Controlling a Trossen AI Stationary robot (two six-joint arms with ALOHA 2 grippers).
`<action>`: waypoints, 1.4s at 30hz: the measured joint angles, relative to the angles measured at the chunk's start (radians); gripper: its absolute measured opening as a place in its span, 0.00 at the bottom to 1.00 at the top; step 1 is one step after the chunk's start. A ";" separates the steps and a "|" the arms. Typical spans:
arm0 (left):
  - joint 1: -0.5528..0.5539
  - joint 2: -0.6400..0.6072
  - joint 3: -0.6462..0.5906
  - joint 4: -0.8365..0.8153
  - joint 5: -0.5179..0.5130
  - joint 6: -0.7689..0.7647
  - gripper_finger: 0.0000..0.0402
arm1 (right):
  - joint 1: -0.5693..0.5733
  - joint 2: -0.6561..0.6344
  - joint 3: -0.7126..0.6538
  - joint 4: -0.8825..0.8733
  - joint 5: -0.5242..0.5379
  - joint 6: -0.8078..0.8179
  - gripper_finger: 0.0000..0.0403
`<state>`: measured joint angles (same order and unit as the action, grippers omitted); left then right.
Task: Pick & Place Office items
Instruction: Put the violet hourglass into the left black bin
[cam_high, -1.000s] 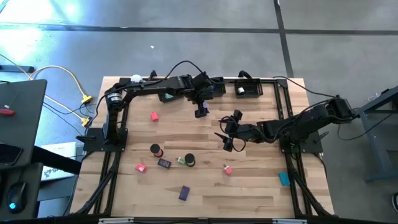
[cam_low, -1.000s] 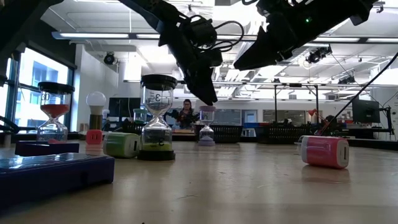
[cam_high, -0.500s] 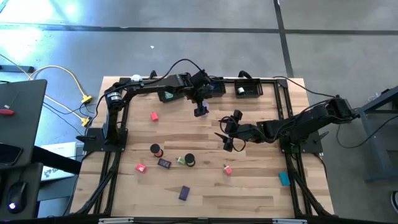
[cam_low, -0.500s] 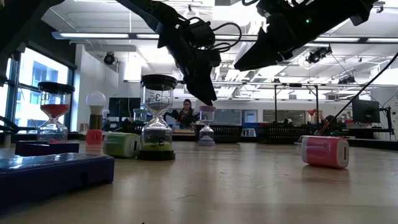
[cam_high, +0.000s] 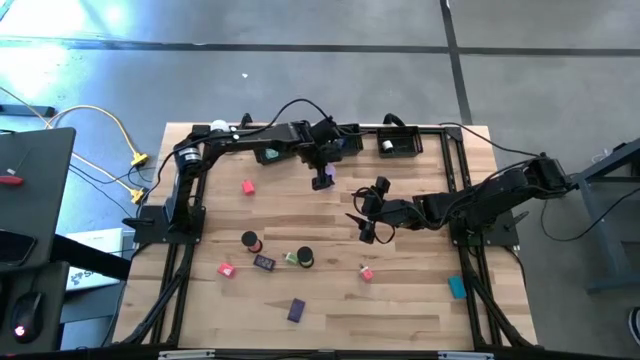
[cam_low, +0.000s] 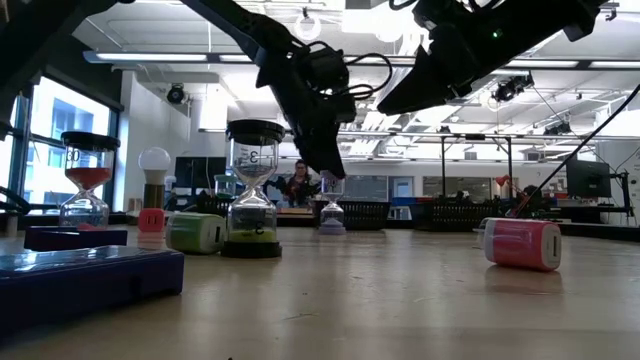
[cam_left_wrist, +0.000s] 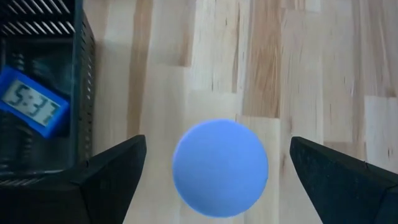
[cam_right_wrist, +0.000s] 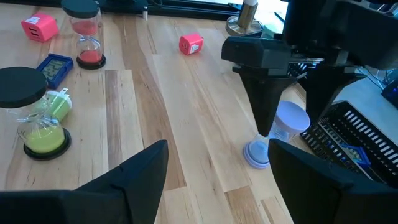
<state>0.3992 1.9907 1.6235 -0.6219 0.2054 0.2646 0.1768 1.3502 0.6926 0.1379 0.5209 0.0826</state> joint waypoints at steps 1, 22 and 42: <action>0.000 0.002 0.001 0.007 0.001 0.000 0.97 | 0.000 0.000 0.000 0.000 0.000 0.000 0.66; -0.026 0.005 0.001 -0.007 -0.085 0.010 0.97 | 0.000 0.000 0.000 0.000 -0.001 0.003 0.66; -0.049 0.005 0.001 0.000 -0.156 0.034 0.97 | 0.000 0.000 0.000 0.001 -0.004 0.004 0.66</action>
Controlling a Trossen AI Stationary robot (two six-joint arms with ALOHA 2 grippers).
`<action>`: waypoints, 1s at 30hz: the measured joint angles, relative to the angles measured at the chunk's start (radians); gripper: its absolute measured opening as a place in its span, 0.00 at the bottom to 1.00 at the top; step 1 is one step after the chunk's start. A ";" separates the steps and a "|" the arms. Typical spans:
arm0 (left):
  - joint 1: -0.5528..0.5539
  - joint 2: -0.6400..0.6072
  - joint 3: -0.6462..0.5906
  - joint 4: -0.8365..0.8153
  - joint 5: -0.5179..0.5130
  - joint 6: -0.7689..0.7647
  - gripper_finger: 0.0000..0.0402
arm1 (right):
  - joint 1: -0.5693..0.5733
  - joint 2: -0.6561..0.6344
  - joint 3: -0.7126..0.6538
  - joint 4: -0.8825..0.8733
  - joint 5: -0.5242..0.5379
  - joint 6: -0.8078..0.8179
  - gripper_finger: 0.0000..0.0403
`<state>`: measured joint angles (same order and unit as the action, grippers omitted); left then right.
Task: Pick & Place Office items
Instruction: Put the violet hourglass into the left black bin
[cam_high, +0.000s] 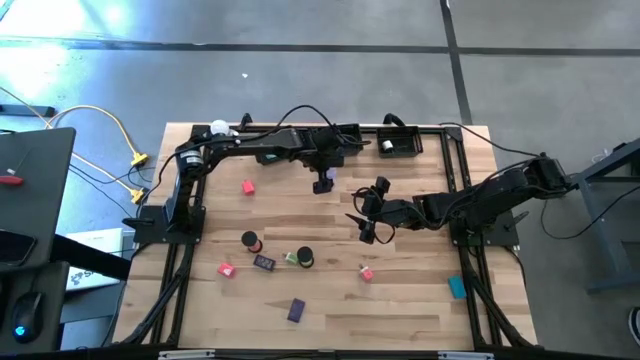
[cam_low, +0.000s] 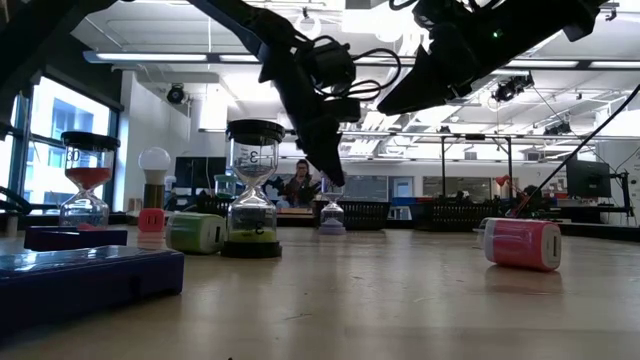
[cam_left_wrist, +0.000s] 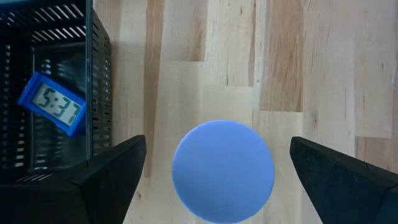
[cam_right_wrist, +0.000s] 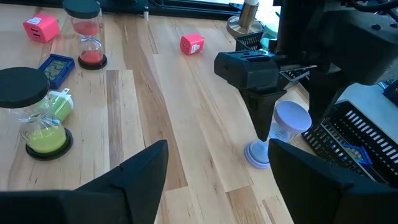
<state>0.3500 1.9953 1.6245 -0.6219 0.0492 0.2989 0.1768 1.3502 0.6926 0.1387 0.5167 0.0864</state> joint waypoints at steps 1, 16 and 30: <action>0.000 0.000 0.000 0.001 0.000 0.000 0.97 | 0.000 0.000 0.000 0.000 0.000 0.000 0.66; 0.001 0.044 -0.004 0.025 -0.004 0.015 0.97 | 0.000 0.000 0.000 0.000 0.000 0.000 0.66; 0.001 0.048 -0.003 0.031 -0.009 0.001 0.71 | 0.000 0.000 0.000 0.000 0.000 -0.001 0.66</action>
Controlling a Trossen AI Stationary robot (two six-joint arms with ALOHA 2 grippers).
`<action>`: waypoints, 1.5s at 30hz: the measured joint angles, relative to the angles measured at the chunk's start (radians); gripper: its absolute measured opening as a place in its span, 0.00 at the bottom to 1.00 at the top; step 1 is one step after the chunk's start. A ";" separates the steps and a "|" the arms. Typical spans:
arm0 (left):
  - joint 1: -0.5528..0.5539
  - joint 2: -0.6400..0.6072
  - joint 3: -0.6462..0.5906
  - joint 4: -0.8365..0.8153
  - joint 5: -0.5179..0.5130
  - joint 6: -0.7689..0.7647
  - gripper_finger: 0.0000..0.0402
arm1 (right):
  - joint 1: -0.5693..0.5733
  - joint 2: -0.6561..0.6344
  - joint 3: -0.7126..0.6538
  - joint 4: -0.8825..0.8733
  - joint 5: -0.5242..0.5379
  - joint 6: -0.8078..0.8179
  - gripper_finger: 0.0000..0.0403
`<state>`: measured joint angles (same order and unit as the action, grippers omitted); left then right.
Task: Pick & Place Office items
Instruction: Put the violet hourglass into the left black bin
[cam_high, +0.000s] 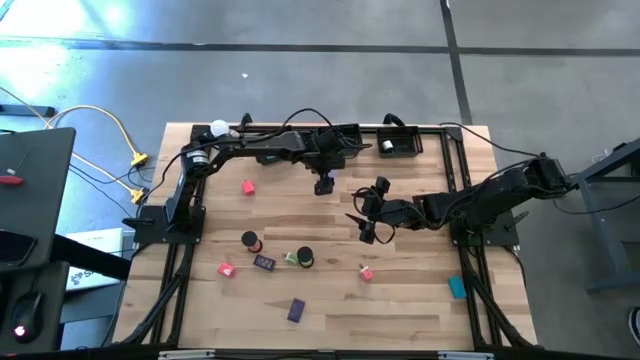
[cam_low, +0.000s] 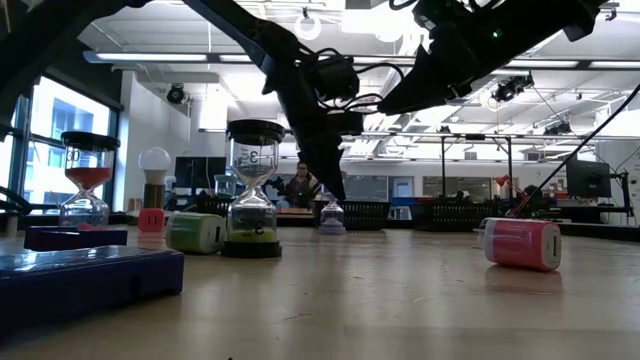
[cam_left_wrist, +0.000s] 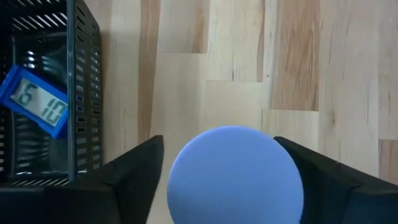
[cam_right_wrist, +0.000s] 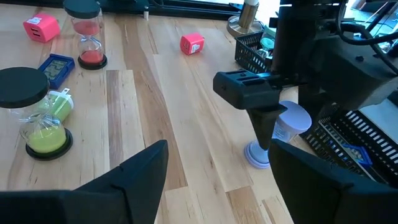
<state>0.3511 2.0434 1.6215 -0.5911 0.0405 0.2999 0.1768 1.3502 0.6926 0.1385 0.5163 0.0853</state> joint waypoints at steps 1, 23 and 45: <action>0.000 0.000 0.000 0.001 -0.004 -0.007 0.68 | 0.000 0.000 0.000 0.000 0.000 0.000 0.66; -0.007 -0.073 0.001 -0.111 -0.021 -0.069 0.44 | 0.000 0.000 0.000 -0.001 -0.002 0.001 0.66; 0.226 -0.263 0.001 -0.324 0.036 -0.099 0.44 | 0.000 0.000 0.000 -0.012 -0.090 0.025 0.66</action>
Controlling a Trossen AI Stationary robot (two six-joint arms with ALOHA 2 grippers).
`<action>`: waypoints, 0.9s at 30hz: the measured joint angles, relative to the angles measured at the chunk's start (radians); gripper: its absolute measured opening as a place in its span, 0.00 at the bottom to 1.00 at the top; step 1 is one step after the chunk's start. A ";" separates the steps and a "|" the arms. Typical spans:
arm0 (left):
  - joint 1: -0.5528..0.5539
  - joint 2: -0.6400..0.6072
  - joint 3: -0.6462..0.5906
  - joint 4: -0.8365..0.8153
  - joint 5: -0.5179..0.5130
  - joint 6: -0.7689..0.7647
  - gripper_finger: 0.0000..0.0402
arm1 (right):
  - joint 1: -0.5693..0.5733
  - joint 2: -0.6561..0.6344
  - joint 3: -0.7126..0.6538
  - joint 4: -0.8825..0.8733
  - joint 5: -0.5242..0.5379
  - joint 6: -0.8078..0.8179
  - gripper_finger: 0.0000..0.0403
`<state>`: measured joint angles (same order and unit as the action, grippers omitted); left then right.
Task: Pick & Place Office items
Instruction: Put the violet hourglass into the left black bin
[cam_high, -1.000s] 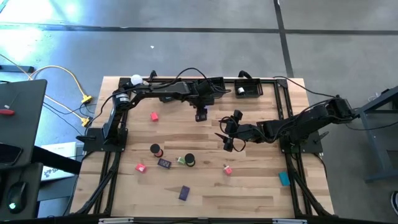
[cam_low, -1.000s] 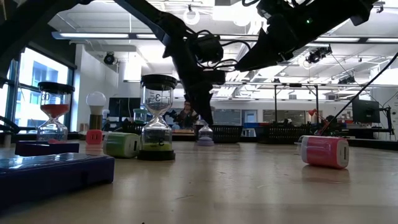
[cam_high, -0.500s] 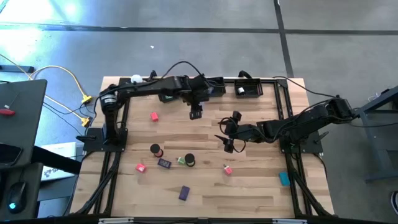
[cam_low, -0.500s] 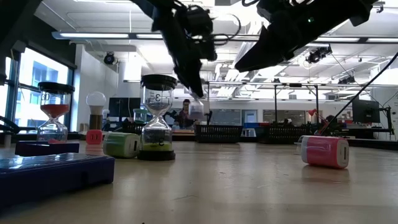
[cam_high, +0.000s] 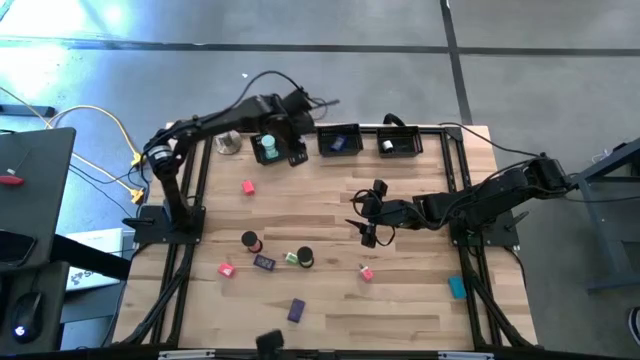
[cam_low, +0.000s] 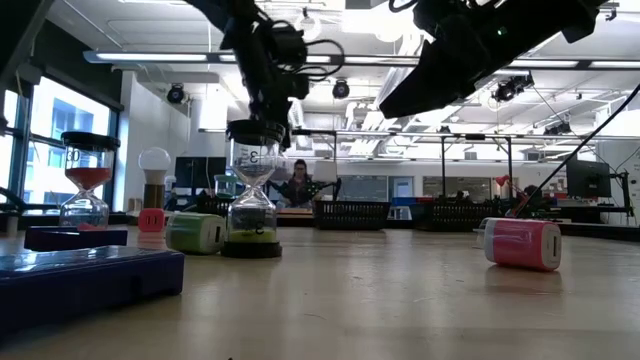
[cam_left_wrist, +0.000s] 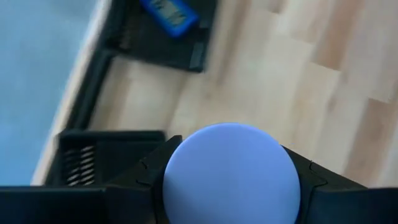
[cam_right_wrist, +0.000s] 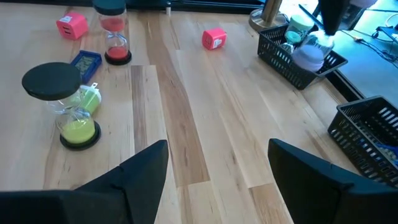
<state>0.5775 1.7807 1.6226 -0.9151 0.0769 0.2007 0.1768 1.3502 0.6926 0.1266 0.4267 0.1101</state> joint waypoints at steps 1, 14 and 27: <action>0.020 0.000 0.000 0.000 0.000 0.000 0.44 | 0.000 0.000 0.000 0.000 0.000 0.000 0.66; 0.207 -0.002 -0.057 0.070 0.068 -0.045 0.44 | 0.000 0.000 0.000 -0.004 0.000 0.000 0.66; 0.215 -0.002 -0.219 0.263 0.039 -0.071 0.44 | 0.000 0.000 0.000 -0.004 -0.016 0.003 0.66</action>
<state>0.7921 1.7790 1.4041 -0.6519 0.1159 0.1299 0.1772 1.3502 0.6926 0.1223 0.4110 0.1131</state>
